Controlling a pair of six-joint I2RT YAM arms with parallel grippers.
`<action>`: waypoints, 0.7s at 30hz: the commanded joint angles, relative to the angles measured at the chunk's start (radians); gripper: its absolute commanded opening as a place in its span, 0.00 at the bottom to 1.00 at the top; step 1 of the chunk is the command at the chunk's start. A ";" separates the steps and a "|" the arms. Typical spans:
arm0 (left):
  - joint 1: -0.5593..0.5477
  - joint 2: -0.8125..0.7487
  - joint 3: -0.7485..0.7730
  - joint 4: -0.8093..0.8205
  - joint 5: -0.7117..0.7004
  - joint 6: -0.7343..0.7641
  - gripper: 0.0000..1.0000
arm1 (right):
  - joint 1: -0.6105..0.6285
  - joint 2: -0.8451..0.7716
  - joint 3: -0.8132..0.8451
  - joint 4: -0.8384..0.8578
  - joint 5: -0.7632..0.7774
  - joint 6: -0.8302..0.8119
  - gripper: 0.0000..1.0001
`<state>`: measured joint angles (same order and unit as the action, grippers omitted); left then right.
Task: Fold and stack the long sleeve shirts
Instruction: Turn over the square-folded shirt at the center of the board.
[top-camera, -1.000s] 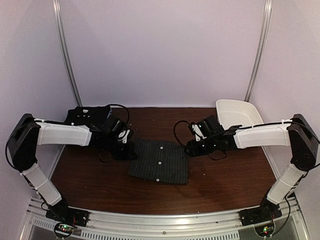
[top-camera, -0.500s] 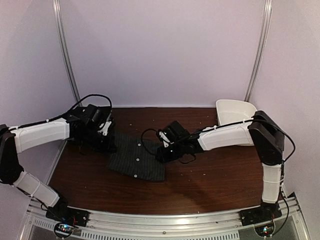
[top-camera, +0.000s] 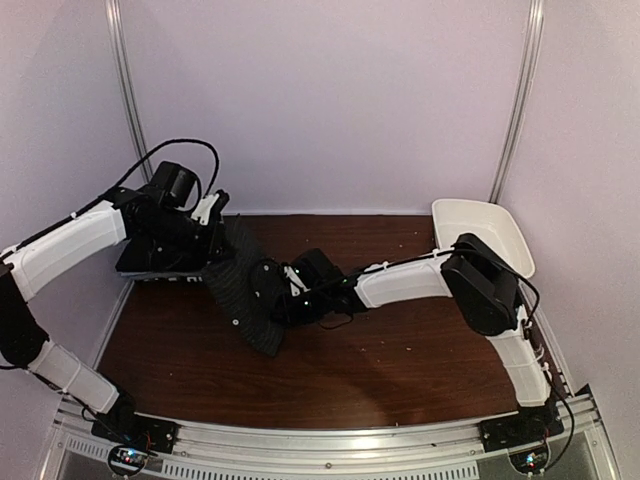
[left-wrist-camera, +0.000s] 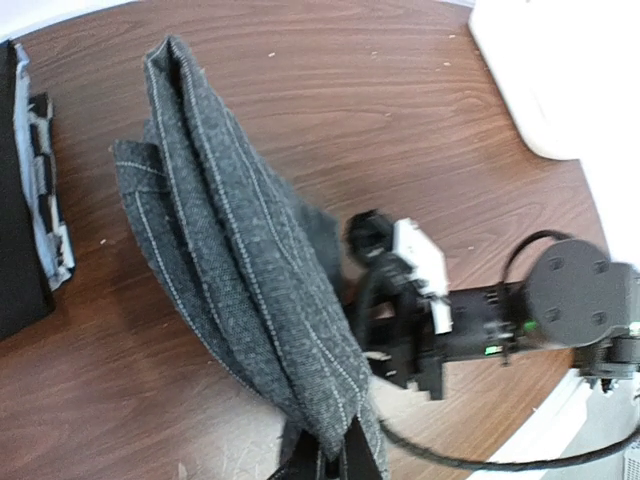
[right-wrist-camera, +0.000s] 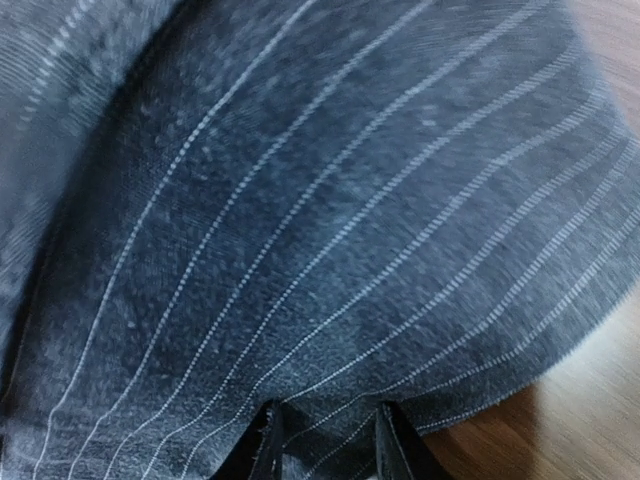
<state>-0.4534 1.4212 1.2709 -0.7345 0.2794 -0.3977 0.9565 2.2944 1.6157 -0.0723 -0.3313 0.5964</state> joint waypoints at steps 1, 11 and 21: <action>0.007 0.040 0.061 0.054 0.113 0.014 0.00 | 0.017 0.092 0.090 0.069 -0.096 0.088 0.33; 0.007 0.101 0.025 0.179 0.226 -0.041 0.00 | 0.011 0.144 0.116 0.194 -0.162 0.141 0.35; 0.007 0.102 0.015 0.186 0.239 -0.034 0.00 | -0.026 0.039 -0.060 0.422 -0.210 0.166 0.37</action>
<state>-0.4503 1.5169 1.2938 -0.6262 0.4778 -0.4290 0.9436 2.4046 1.6260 0.2489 -0.5060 0.7494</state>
